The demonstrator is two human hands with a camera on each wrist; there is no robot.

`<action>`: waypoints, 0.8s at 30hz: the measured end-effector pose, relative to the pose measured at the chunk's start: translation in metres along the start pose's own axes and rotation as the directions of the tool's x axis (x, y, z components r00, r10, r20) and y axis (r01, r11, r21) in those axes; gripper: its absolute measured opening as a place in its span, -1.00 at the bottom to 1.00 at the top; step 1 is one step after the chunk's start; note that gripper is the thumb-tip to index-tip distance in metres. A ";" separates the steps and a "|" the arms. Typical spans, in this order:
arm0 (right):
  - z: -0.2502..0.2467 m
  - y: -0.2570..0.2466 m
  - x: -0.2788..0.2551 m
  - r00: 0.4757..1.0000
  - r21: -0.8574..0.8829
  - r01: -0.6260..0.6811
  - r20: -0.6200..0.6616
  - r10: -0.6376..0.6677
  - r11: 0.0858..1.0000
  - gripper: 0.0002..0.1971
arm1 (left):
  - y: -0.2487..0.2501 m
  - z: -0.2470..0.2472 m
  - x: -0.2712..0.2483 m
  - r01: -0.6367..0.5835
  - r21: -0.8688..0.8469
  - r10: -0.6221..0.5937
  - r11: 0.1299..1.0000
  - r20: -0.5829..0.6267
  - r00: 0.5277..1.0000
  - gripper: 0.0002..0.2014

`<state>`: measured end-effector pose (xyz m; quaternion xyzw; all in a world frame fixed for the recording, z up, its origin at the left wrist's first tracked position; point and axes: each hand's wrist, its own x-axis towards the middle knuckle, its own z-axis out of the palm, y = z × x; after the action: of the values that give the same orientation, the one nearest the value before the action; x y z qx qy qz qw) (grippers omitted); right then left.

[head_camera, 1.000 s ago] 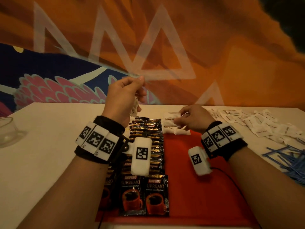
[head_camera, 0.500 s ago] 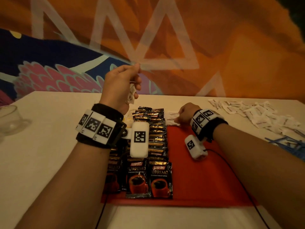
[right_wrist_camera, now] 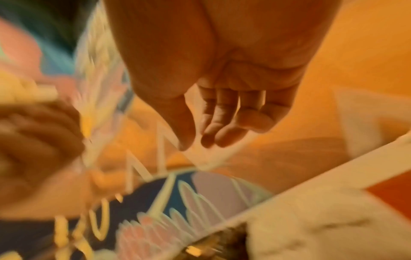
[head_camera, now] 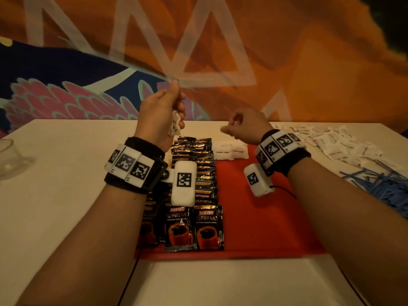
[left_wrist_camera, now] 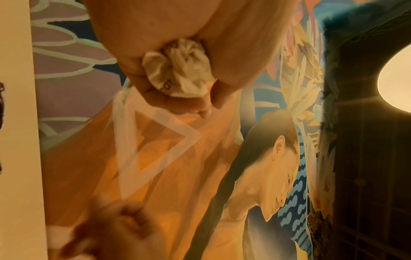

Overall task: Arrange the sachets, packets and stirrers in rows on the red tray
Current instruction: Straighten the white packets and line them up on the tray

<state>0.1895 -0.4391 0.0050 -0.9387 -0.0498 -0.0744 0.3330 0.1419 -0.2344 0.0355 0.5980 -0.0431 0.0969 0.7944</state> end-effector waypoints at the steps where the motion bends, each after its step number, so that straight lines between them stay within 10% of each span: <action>1: -0.004 -0.010 -0.010 0.997 0.115 0.075 -0.030 -0.072 0.991 -0.78 | -0.002 0.003 -0.001 0.003 -0.024 -0.002 1.000 0.004 1.000 -0.69; 8: -0.001 -0.056 -0.063 0.928 0.477 0.349 -0.059 -0.367 0.807 -0.77 | -0.013 0.026 -0.011 0.120 -0.237 -0.124 0.964 0.000 0.992 -0.72; 24: 0.011 -0.045 -0.065 0.951 0.713 0.299 -0.275 -0.139 0.634 -0.84 | -0.014 0.032 -0.015 0.040 -0.189 -0.008 0.981 0.169 0.986 -0.84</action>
<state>0.1200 -0.4001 0.0137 -0.6937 -0.1572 -0.1784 0.6799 0.1320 -0.2707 0.0288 0.5254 -0.1114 0.0322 0.8429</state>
